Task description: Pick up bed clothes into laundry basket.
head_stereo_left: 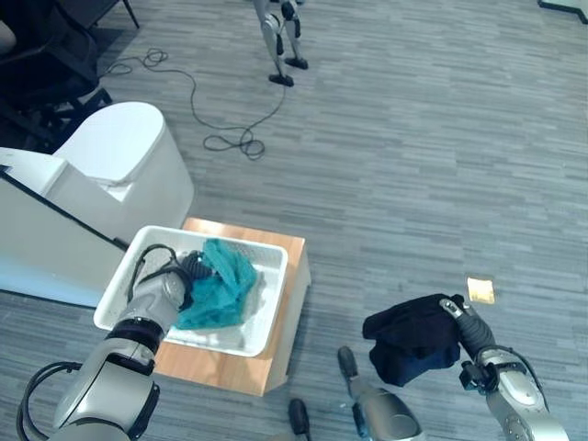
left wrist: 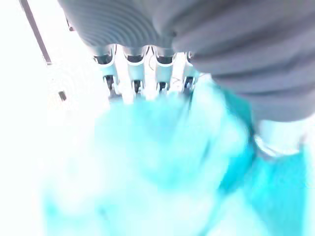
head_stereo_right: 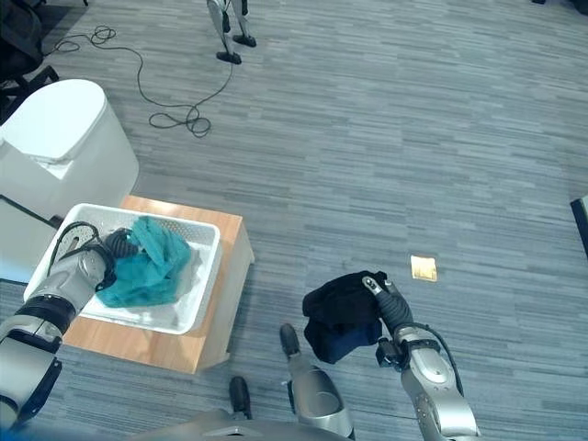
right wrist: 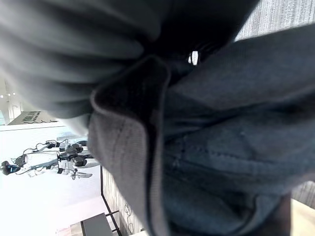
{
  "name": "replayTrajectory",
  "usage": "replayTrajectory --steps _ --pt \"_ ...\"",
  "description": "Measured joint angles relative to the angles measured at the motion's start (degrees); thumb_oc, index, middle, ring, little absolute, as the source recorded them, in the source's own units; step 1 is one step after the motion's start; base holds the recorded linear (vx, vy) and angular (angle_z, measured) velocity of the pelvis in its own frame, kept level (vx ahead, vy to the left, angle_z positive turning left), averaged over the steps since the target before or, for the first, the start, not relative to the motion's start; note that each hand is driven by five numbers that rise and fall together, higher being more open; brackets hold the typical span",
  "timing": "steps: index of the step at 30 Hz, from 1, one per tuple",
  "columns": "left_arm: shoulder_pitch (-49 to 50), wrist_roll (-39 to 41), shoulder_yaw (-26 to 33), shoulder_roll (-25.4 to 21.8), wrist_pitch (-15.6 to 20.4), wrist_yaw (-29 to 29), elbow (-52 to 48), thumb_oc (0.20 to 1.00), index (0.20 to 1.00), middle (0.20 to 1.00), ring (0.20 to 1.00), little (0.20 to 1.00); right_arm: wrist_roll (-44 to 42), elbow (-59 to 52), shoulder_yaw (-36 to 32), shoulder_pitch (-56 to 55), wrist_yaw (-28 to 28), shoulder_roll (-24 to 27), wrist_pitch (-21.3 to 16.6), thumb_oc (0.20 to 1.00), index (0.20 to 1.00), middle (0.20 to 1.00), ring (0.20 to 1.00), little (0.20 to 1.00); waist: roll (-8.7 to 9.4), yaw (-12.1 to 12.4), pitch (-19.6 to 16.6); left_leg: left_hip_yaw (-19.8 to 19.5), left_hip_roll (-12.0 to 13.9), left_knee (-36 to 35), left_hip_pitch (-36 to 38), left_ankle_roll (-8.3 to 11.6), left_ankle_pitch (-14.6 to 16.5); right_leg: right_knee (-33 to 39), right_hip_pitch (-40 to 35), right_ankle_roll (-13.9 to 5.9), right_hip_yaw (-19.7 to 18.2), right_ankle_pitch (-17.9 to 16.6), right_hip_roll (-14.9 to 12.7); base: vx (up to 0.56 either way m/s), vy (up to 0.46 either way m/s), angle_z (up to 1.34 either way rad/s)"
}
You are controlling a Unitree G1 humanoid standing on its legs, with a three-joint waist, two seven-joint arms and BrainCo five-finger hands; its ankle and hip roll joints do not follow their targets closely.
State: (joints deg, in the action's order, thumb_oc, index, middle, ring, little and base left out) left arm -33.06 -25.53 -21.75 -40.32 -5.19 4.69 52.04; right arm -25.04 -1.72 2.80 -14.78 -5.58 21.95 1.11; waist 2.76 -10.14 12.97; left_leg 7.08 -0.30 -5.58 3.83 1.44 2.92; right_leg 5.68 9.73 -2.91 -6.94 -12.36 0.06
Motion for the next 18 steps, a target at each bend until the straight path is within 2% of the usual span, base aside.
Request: replayTrajectory --steps 3,6,10,13,14,16,17,18 --pt "1.0 0.7 1.8 -0.1 0.1 0.2 -3.3 1.0 1.0 1.0 1.0 1.0 0.3 0.0 -0.1 0.1 0.0 0.1 0.0 0.2 0.2 0.2 0.2 0.2 -0.01 0.3 0.0 -0.1 0.0 0.0 0.2 -0.03 0.0 0.0 -0.2 0.0 0.1 0.0 0.0 0.0 0.0 0.0" --pt "6.3 9.7 10.2 -0.5 0.4 -0.2 -10.6 1.0 1.0 1.0 1.0 1.0 0.5 0.1 -0.5 0.4 0.0 0.0 0.2 0.2 0.2 0.2 0.2 0.2 -0.02 1.1 0.0 -0.3 0.0 0.0 0.6 -0.07 0.0 0.0 -0.9 -0.41 0.3 0.4 -0.1 0.0 0.006 0.04" --pt "11.6 12.4 13.8 -1.7 0.9 -1.1 -14.0 1.0 1.0 1.0 1.0 1.0 2.4 0.3 -1.8 1.0 0.0 0.0 0.3 0.2 0.2 0.2 0.2 0.2 -0.05 1.8 0.0 -1.1 -0.1 0.0 0.5 -0.23 -0.1 0.0 -1.0 -0.43 0.5 0.4 -0.3 0.0 0.011 0.06" --pt "18.4 17.0 20.1 -1.9 1.0 -1.3 -21.1 1.0 1.0 1.0 1.0 1.0 5.4 0.3 -4.4 1.4 -0.3 1.8 1.4 0.2 0.2 0.2 0.2 0.2 -0.04 2.7 0.0 -1.2 -0.1 0.0 0.5 -0.24 -0.2 0.0 -1.1 -0.27 0.7 0.3 -0.3 0.01 0.021 0.02" --pt "27.2 20.7 25.0 -4.3 2.1 -0.5 -32.1 1.0 1.0 1.0 1.0 1.0 8.7 0.4 -9.5 2.4 -1.1 7.5 2.8 0.2 0.2 0.2 0.2 0.2 -0.02 3.6 -0.1 -1.4 -0.2 0.0 0.7 -0.27 -0.1 0.0 -1.4 -0.23 0.8 0.3 -0.4 0.03 0.031 0.06" --pt "29.2 21.3 26.5 -5.1 3.3 0.3 -33.2 1.0 1.0 1.0 1.0 1.0 9.4 1.0 -16.3 2.9 0.1 9.9 2.4 0.2 0.2 0.2 0.2 0.2 -0.5 4.5 -0.2 -1.6 -0.1 0.0 1.1 -0.34 -0.2 0.0 -1.9 -0.12 0.9 0.2 -0.5 0.0 0.002 0.06" --pt "31.1 22.9 27.5 -5.9 3.2 0.7 -34.1 1.0 1.0 1.0 1.0 1.0 9.4 1.7 -16.9 5.5 0.1 13.3 2.8 0.2 0.2 0.2 0.2 0.2 -0.38 4.8 -0.3 -1.4 -0.2 0.0 1.4 -0.34 -0.2 0.0 -2.1 -0.26 0.8 0.3 -0.4 0.0 0.0 0.0" --pt "33.5 24.6 28.2 -7.0 3.6 2.0 -36.2 1.0 1.0 1.0 1.0 1.0 8.9 3.1 -18.6 8.9 0.0 24.8 2.5 0.2 0.2 0.2 0.2 0.2 -0.8 5.0 -0.5 -1.5 -0.5 0.0 1.5 -0.26 0.1 0.0 -2.3 -0.96 0.6 0.9 -0.7 0.0 0.0 0.0"
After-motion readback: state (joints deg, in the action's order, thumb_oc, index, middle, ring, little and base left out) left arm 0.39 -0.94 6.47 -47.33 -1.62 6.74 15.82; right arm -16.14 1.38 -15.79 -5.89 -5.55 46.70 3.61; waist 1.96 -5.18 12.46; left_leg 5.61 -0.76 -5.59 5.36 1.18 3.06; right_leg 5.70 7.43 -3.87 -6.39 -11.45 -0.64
